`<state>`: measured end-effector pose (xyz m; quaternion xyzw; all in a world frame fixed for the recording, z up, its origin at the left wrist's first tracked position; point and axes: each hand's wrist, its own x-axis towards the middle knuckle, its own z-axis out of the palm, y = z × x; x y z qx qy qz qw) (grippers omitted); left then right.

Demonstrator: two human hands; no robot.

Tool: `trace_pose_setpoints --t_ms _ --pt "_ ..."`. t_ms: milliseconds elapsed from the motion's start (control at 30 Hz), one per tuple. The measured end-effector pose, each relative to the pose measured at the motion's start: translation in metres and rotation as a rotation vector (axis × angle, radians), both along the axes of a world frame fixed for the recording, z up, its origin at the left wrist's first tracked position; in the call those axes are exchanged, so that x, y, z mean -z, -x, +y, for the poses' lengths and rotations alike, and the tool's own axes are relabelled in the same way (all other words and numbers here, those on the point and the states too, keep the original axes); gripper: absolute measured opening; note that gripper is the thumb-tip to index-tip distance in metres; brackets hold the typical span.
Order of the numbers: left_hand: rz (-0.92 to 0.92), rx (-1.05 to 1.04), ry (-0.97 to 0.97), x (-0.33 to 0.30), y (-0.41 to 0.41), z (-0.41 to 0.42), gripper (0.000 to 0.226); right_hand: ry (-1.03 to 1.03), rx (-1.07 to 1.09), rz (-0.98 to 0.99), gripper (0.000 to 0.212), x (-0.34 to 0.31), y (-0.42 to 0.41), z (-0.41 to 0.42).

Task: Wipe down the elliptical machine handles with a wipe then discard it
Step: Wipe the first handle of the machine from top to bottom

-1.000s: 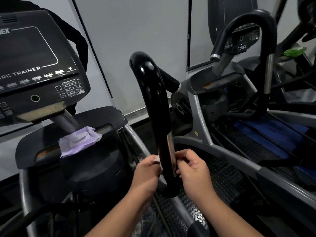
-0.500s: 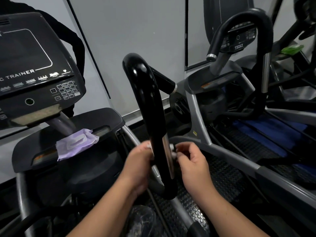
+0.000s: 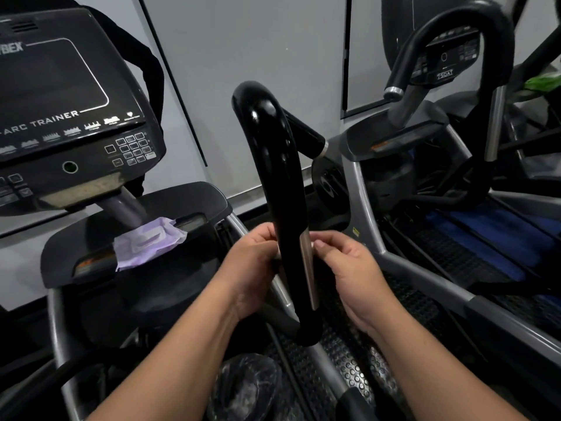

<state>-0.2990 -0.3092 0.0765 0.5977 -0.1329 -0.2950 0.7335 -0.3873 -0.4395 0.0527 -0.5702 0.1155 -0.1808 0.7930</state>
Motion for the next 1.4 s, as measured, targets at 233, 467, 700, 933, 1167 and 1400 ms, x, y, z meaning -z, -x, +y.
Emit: trace_pose_setpoints --t_ms 233,467,700,933,1167,1400 --pt "-0.118 -0.032 -0.243 0.042 0.024 0.005 0.022 0.081 -0.045 0.214 0.038 0.037 0.001 0.002" --pt "-0.228 -0.139 -0.029 -0.002 0.011 0.006 0.024 0.041 -0.001 -0.022 0.024 -0.014 -0.008 -0.012" --pt "-0.354 -0.155 -0.103 0.003 0.035 0.013 0.041 0.146 -0.045 0.129 0.028 0.021 0.014 0.000" --pt "-0.464 -0.135 -0.161 -0.002 0.041 0.014 0.041 0.211 0.009 -0.039 0.012 -0.005 0.015 -0.002" --pt "-0.483 -0.119 -0.192 -0.005 0.036 0.011 0.047 0.298 0.072 0.193 0.018 0.046 0.035 0.010" --pt "-0.525 -0.104 -0.202 0.002 0.035 0.012 0.049 0.226 0.092 0.224 0.007 0.056 0.042 0.016"
